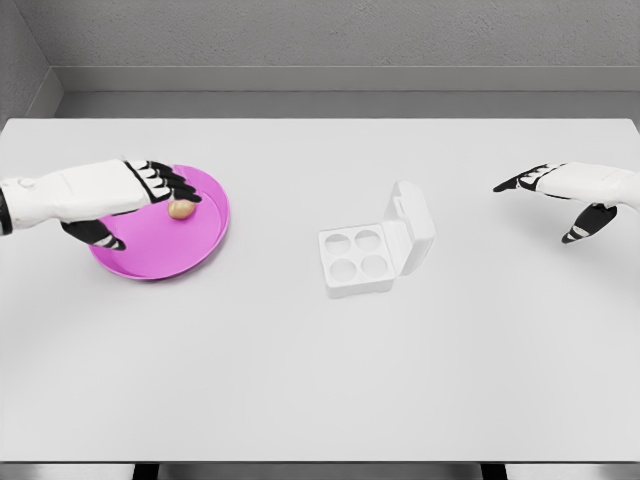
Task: Pack egg into the box and close the box lid
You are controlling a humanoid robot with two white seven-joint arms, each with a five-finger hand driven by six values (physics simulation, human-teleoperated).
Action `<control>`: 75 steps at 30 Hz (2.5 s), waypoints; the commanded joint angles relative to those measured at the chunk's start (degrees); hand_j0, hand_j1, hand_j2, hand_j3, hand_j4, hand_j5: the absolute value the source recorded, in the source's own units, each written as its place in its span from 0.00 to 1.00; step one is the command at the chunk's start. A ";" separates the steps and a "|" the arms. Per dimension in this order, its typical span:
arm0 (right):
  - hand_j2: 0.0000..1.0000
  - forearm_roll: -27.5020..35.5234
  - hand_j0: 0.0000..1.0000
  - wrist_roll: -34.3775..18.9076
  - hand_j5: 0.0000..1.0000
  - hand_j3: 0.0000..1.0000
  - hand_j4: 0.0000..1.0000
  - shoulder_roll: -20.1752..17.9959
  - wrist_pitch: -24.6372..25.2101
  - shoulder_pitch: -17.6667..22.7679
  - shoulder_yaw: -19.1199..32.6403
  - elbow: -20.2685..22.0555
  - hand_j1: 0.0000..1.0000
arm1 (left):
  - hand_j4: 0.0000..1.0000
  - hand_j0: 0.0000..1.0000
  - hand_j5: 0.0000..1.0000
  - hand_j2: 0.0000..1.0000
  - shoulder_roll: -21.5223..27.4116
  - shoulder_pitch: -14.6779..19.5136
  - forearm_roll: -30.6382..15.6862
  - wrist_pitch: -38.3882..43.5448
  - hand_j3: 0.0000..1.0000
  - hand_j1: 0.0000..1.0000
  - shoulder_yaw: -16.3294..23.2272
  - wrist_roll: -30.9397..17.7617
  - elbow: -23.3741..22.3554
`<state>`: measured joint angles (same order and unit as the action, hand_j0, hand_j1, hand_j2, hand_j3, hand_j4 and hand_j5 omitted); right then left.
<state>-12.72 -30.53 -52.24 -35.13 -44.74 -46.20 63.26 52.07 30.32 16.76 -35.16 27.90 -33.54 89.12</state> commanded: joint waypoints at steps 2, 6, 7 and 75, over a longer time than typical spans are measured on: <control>1.00 0.33 1.00 0.30 1.00 1.00 1.00 -0.14 0.13 -0.09 0.06 -0.06 1.00 | 1.00 1.00 1.00 1.00 0.40 0.09 -7.27 0.16 1.00 1.00 1.54 -1.46 -1.06; 1.00 0.24 1.00 0.21 1.00 1.00 1.00 -0.49 0.13 -0.09 0.15 -0.24 1.00 | 1.00 1.00 1.00 1.00 -4.25 2.81 3.18 0.16 1.00 1.00 1.45 -1.46 -7.29; 1.00 0.24 1.00 -0.05 1.00 1.00 1.00 -0.49 0.13 -0.09 0.15 -0.15 1.00 | 1.00 1.00 1.00 1.00 -6.36 3.87 4.77 0.16 1.00 1.00 1.54 -1.46 -10.19; 1.00 0.42 1.00 -0.14 1.00 1.00 1.00 -1.11 0.13 0.62 0.32 -2.87 1.00 | 0.63 0.63 0.63 0.63 -19.29 9.84 13.12 0.16 0.63 0.63 1.45 -1.46 -30.41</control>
<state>-12.63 -30.69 -53.18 -35.13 -44.03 -45.97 60.37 32.62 40.17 30.31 -35.13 29.39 -35.01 58.85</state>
